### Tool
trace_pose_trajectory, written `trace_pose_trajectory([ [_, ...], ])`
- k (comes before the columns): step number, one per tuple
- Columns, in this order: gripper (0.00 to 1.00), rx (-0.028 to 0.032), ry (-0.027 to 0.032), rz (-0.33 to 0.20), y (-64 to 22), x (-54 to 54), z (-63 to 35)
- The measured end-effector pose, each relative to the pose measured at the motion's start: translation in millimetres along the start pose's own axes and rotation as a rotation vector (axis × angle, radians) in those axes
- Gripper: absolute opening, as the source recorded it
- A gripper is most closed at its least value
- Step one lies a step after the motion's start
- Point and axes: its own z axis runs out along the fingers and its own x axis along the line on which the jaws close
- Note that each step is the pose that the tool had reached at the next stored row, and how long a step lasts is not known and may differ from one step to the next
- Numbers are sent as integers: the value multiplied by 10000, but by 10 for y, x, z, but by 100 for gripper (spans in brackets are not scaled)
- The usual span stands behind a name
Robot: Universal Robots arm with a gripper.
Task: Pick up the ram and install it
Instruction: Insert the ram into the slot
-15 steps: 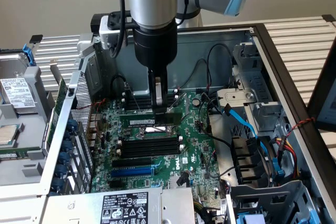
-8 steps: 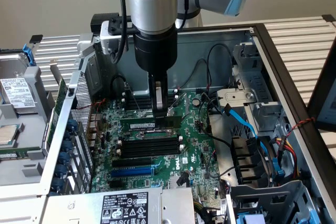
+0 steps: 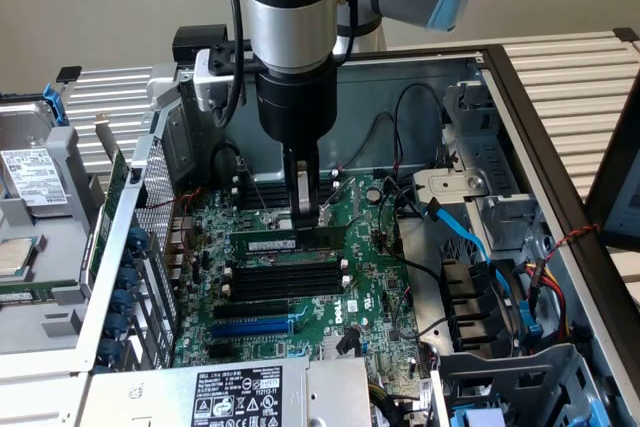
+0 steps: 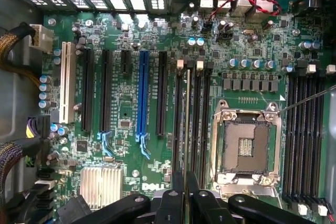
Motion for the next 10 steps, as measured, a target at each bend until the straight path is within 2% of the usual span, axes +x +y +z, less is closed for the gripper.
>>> trace_pose_trajectory([
  [8, 14, -7, 2, -174, 10, -1, 70],
  [10, 14, -18, 18, -217, 10, -1, 83],
])
